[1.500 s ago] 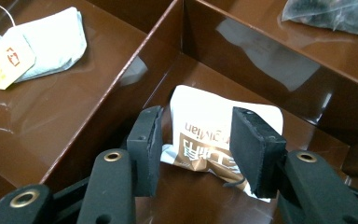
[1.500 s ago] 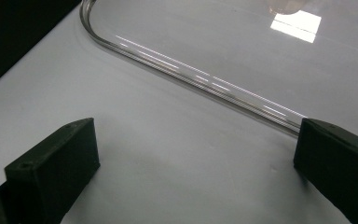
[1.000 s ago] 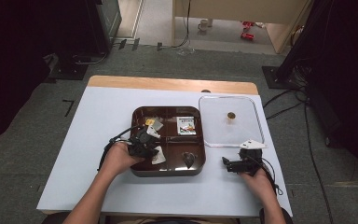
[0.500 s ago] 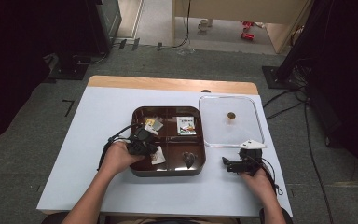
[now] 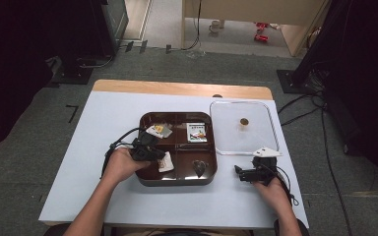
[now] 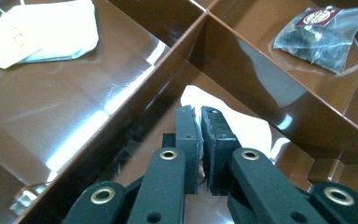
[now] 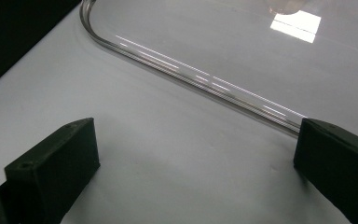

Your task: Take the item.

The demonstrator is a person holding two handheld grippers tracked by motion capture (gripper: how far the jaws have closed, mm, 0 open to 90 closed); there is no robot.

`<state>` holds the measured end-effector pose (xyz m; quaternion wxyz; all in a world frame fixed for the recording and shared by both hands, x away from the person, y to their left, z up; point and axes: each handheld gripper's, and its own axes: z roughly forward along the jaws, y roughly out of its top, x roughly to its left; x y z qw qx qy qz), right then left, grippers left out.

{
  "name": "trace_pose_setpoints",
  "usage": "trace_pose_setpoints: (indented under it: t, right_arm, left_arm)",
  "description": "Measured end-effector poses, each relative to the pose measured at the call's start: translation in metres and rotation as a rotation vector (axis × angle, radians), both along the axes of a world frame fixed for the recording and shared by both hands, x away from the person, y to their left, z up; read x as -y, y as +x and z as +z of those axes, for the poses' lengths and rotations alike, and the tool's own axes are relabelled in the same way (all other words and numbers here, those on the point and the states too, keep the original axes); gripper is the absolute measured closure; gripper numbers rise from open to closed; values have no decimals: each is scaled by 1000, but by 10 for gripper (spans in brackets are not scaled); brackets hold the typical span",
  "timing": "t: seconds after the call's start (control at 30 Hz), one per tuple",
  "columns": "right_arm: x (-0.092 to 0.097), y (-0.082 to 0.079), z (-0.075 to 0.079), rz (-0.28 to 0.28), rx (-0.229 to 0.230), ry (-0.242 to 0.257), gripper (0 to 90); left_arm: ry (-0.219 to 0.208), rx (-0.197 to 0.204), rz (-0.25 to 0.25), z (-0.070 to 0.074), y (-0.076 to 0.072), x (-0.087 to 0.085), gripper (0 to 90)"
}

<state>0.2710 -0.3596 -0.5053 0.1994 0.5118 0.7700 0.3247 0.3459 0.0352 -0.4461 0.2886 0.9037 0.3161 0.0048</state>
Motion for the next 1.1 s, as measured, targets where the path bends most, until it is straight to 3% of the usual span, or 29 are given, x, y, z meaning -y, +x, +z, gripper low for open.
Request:
trace_pose_setpoints:
  t: [0.43,0.97,1.1]
  right_arm:
    - [0,0,0,0,0,0,0]
    - [0,0,0,-1,-1,1,0]
    - [0,0,0,-1,-1,2,0]
  left_arm:
    - [-49,29,4,16,-3,-8,871]
    - [-173,62,69,42,-4,-32,872]
    - [-194,87,85,51,-7,-38,872]
